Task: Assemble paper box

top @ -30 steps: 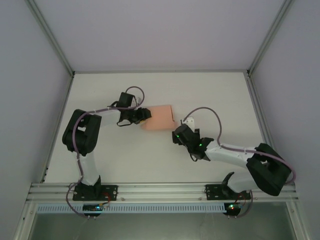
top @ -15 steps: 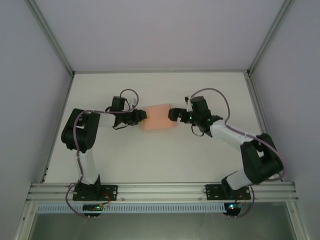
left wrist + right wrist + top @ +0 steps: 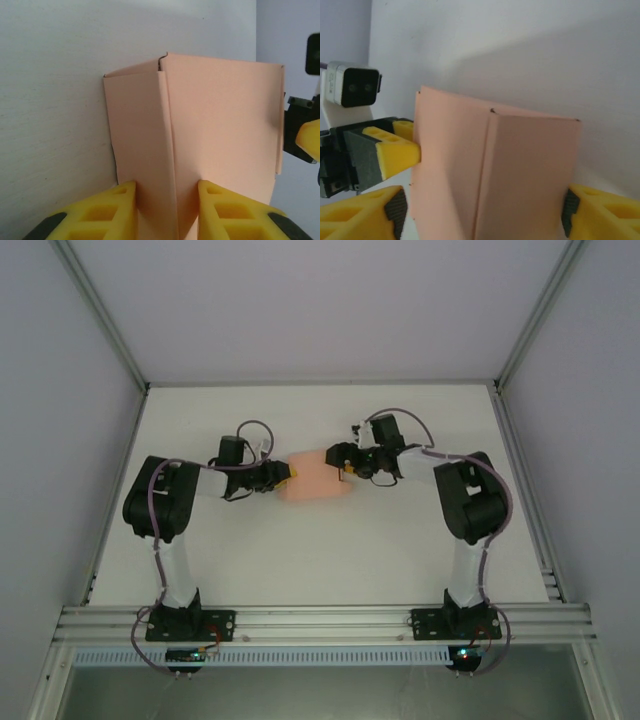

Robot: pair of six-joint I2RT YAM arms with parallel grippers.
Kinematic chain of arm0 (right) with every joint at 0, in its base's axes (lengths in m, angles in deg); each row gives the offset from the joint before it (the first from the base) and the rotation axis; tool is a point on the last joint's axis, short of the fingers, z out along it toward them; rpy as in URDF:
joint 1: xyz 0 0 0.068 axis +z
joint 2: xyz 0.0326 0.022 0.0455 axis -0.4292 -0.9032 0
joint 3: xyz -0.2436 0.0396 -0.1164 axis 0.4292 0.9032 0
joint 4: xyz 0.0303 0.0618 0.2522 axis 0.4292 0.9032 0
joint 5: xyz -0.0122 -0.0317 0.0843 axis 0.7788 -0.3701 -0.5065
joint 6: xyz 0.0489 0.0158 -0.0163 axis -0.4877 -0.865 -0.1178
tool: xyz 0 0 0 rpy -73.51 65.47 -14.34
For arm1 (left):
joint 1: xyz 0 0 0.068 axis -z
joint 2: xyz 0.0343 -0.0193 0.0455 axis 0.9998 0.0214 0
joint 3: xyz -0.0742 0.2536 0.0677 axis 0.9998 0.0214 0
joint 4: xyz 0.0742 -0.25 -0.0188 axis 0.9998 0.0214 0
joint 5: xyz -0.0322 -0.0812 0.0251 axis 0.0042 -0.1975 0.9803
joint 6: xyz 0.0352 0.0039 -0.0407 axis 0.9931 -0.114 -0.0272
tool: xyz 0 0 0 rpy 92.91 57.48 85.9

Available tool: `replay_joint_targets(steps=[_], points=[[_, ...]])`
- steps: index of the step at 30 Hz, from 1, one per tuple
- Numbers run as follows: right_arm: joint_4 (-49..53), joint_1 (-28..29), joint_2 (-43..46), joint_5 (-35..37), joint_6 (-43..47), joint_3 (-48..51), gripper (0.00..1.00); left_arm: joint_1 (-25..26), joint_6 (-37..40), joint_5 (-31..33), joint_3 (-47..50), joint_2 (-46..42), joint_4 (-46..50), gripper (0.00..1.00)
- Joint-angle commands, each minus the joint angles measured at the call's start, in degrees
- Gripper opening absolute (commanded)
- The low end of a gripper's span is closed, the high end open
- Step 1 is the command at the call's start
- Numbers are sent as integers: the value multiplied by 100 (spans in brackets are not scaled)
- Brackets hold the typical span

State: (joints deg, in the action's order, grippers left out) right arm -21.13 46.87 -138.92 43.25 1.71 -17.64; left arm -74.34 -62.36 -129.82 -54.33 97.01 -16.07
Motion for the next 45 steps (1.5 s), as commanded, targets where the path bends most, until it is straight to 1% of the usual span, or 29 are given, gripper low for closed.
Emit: replay_joint_targets(steps=[1, 2, 6, 9, 11, 12, 15, 16, 17, 18, 20, 21, 23, 25, 26, 27, 28, 29, 30, 32, 34, 38, 41, 44, 45], points=[[-261, 106, -331, -876, -273, -340, 71, -46, 173, 191, 230, 335, 584, 30], [-376, 126, -383, -971, -366, -362, 68, -46, 148, 143, 244, 344, 506, 32], [-959, 205, -408, -1281, -696, -304, 53, -42, 19, 48, 228, 326, 292, 34], [-1029, 255, -343, -1279, -749, -264, 41, -16, -40, -2, 172, 261, 199, 39], [-1029, 280, -276, -1243, -770, -226, 39, 22, -10, -19, 113, 189, 227, 42], [-1054, 281, -226, -1222, -790, -191, 39, 41, 24, -18, 92, 140, 257, 45], [-1052, 261, 58, -1022, -835, 14, 39, 81, 195, 60, 86, -132, 360, 62], [-958, 227, 211, -880, -829, 120, 39, 90, 316, 140, 89, -310, 433, 73], [-809, 204, 368, -725, -773, 179, 39, 99, 460, 252, 93, -500, 545, 91], [-569, 165, 547, -519, -709, 237, 39, 117, 640, 380, 99, -730, 652, 100], [136, 114, 978, 134, -507, 308, 37, 279, 1170, 829, 131, -1355, 934, 100], [546, 94, 1189, 475, -407, 302, 35, 448, 1539, 1182, 154, -1722, 1106, 100], [1558, 57, 1589, 1155, -140, 195, 35, 1081, 2525, 2584, 196, -2510, 1552, 100], [2483, 13, 1950, 1733, 14, 75, 35, 1878, 3618, 4150, 378, -3139, 1563, 100], [2782, -17, 2111, 1917, -23, 52, 35, 2201, 4038, 4730, 535, -3363, 1343, 100], [3017, -67, 2263, 2033, -114, 42, 35, 2446, 4436, 5044, 709, -3547, 1077, 100], [3284, -153, 2426, 2064, -229, 25, 35, 2668, 4840, 5177, 891, -3741, 833, 100], [3456, -250, 2558, 1998, -274, 25, 37, 2828, 5166, 5162, 1002, -3893, 720, 100], [3643, -349, 2678, 1945, -519, 2, 38, 2976, 5437, 5130, 1102, -4024, 615, 100], [4066, -519, 2905, 1733, -610, -25, 38, 3241, 5841, 5110, 1235, -4173, 423, 100], [4236, -565, 3143, 1587, -817, -28, 38, 3448, 6159, 5111, 1194, -4137, 444, 100], [4226, -615, 3438, 1219, -1546, -28, 38, 3921, 6736, 5616, 1001, -3718, 277, 100], [4285, -642, 3549, 1103, -2006, -25, 37, 4035, 6919, 5579, 989, -3467, -144, 100], [3978, -648, 3595, 905, -2617, 116, 35, 4033, 7052, 5586, 935, -3243, -459, 100], [3945, -641, 3604, 774, -2664, 161, 33, 4040, 7108, 5592, 904, -3163, -483, 100]])
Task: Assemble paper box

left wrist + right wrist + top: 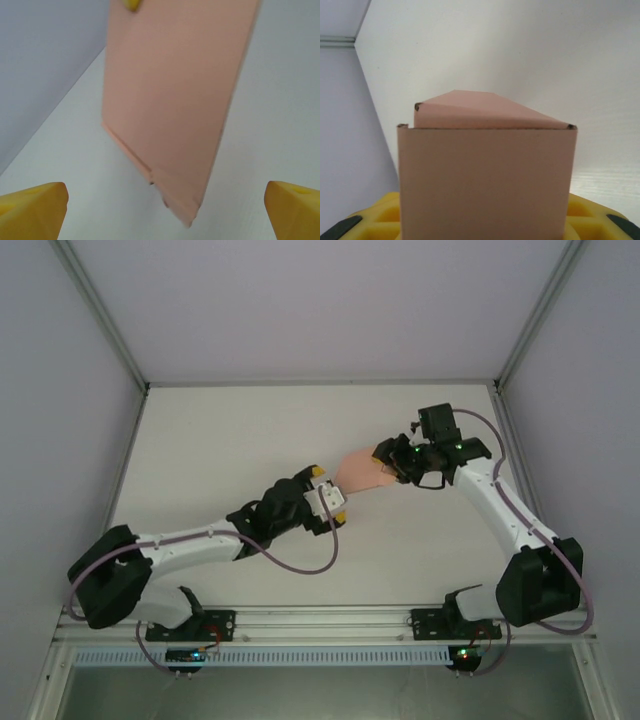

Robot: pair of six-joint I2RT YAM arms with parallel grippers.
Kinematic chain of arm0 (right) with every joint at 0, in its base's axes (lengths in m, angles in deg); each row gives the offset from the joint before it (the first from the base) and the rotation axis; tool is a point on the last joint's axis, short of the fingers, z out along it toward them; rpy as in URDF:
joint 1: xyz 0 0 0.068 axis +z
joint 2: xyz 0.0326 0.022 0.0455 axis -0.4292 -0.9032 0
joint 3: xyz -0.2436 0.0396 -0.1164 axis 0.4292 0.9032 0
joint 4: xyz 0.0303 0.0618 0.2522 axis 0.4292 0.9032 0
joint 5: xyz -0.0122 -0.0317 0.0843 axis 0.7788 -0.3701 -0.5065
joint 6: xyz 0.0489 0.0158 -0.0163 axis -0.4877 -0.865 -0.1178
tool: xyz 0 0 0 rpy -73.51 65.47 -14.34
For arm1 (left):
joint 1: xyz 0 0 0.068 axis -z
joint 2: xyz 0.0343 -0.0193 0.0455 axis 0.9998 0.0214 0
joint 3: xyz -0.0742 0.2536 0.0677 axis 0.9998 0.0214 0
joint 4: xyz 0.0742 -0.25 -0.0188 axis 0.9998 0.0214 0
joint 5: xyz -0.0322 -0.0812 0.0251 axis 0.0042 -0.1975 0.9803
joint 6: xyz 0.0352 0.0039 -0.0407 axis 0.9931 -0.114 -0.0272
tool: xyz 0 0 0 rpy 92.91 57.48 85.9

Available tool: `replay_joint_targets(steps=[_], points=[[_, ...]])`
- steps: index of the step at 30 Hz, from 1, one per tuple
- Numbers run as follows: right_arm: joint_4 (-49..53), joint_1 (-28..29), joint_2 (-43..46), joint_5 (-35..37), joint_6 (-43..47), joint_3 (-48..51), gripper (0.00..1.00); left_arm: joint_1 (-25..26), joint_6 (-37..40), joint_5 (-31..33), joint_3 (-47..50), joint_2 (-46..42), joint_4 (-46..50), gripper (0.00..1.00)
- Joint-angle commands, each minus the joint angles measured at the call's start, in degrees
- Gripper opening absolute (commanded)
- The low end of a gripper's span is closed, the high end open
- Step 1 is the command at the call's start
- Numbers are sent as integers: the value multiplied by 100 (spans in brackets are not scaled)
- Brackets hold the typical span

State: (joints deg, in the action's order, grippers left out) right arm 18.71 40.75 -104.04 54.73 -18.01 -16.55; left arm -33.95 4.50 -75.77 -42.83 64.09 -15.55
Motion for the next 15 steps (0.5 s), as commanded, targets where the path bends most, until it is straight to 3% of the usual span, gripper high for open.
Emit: replay_joint_targets(steps=[1, 7, 15], points=[[-39, -33, 120, -447, -808, 80, 32, 1, 461, 220, -270, 195, -589, 100], [-480, 87, 151, -546, -1263, 223, 32, 2, 701, 425, -310, 462, -913, 93], [-942, 194, -31, -1090, -1609, 508, 32, -3, 767, 569, -113, 376, -1179, 65]])
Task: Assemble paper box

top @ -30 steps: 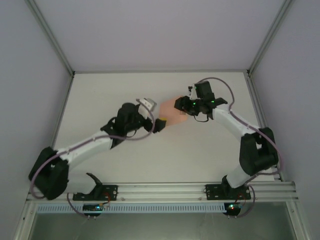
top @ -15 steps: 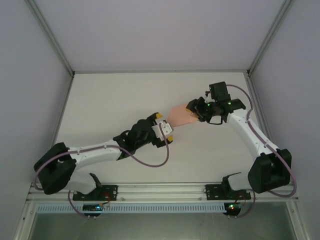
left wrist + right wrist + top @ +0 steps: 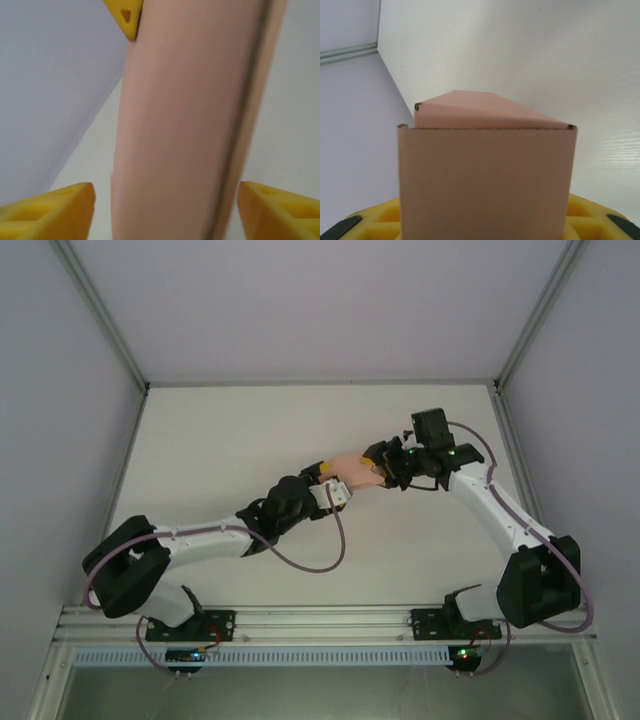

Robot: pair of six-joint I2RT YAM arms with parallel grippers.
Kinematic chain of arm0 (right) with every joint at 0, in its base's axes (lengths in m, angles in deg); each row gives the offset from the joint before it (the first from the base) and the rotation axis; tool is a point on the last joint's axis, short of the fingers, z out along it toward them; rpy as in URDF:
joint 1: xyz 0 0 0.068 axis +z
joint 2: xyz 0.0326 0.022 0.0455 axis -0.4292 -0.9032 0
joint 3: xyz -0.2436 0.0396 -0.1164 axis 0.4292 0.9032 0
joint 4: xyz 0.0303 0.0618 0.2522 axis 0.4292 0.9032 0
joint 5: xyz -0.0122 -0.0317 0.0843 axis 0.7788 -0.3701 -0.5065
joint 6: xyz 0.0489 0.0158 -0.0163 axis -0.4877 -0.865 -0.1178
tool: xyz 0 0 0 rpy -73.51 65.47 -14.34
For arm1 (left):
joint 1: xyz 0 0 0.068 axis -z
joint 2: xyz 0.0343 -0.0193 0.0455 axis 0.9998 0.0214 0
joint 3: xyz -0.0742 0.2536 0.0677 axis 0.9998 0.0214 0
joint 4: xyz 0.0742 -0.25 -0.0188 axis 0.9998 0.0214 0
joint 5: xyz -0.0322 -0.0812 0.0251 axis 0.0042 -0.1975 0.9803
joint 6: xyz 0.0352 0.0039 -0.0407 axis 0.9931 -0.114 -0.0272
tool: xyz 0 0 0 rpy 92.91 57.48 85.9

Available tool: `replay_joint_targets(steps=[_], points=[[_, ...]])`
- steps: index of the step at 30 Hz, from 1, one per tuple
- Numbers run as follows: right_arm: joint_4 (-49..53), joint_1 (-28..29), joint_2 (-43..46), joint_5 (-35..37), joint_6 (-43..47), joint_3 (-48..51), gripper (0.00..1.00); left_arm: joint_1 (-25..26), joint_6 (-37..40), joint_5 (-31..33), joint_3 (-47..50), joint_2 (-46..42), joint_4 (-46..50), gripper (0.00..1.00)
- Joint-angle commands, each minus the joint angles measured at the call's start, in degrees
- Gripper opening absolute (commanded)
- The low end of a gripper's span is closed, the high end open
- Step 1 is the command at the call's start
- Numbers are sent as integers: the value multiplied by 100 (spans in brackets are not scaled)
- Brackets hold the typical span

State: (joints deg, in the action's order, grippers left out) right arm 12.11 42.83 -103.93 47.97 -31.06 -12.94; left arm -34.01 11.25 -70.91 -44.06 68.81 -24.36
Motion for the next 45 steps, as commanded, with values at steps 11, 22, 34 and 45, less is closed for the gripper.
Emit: replay_joint_targets(steps=[11, 22, 34, 45], points=[[97, -67, -214, -617, -149, -93, 43, 0, 230, -20, 178, -215, -272, 35], [-546, -211, 75, 525, 785, 25, 99, -9, -191, -555, 130, -702, 1064, 27], [-102, 278, 218, 3098, 4789, -592, 99, -833, -622, -2313, -1148, -605, 4857, 22], [-1442, 909, 970, 2470, 6325, 655, 99, -1141, -256, -2554, -2639, 129, 7510, 29]])
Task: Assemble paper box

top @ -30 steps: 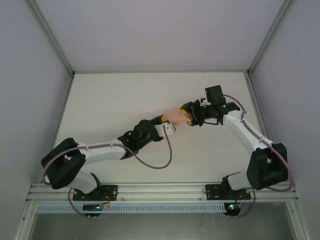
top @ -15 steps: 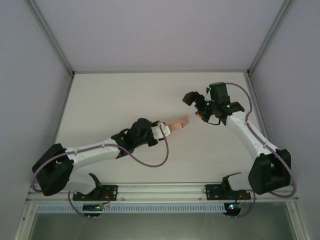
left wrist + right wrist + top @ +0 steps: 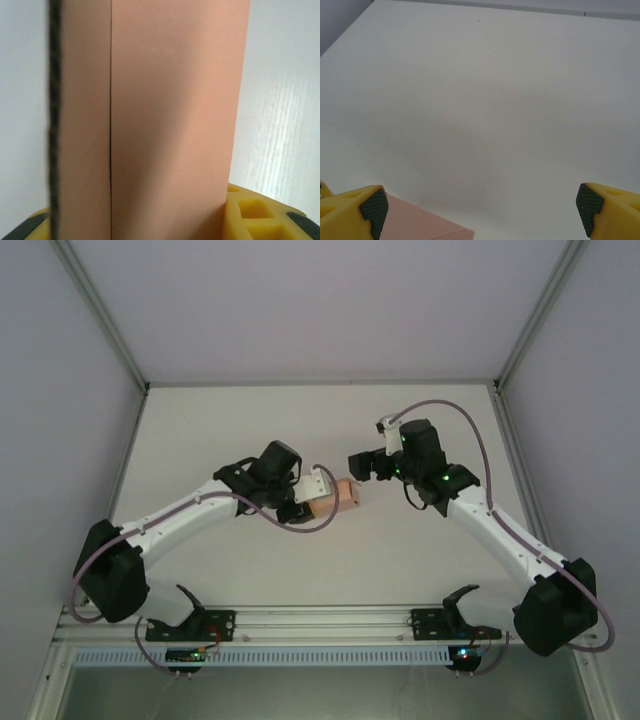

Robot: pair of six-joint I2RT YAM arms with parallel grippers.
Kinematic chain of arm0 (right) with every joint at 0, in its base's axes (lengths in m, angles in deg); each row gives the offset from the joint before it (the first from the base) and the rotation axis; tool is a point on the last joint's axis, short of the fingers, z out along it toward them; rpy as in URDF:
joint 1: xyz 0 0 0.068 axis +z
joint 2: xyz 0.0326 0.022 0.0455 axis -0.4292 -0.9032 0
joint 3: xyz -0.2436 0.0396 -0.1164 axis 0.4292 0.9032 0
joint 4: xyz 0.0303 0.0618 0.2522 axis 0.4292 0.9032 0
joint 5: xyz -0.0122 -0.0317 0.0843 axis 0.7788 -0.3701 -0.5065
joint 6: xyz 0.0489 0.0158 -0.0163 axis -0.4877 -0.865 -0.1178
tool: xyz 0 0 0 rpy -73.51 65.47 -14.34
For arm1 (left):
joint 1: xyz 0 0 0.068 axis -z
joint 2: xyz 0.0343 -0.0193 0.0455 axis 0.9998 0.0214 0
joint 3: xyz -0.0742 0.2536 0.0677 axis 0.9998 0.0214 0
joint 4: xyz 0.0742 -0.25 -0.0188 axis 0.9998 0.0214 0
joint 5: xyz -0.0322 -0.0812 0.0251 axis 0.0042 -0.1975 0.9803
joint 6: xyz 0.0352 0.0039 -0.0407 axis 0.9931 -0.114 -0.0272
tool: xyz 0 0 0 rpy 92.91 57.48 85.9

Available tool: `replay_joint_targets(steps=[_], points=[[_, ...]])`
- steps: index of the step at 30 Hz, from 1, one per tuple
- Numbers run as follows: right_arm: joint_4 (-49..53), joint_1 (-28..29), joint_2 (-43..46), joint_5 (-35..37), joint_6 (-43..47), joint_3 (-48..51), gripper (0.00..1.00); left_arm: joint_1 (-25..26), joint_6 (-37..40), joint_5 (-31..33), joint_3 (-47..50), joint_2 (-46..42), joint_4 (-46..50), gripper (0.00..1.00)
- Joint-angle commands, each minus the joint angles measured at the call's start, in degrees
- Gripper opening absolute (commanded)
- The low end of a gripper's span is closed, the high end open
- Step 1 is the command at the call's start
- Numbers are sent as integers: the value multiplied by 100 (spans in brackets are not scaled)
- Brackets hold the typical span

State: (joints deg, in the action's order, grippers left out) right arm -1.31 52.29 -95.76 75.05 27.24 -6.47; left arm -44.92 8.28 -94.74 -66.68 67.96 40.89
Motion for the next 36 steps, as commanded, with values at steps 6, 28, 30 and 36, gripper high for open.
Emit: replay_joint_targets(steps=[6, 28, 30, 36], points=[[233, -21, 188, -503, 703, 15, 99, -59, -82, 190, -872, 972, 1489, 29], [755, -88, -886, -1523, 1368, -20, 64, -106, -50, 56, -1683, 2374, 1645, 41], [1073, -93, -1031, -1539, 1549, -150, 63, -122, -58, -2, -1650, 2361, 1606, 42], [1065, -130, -1060, -1264, 1587, -104, 51, -138, -50, -82, -1587, 2361, 1533, 42]])
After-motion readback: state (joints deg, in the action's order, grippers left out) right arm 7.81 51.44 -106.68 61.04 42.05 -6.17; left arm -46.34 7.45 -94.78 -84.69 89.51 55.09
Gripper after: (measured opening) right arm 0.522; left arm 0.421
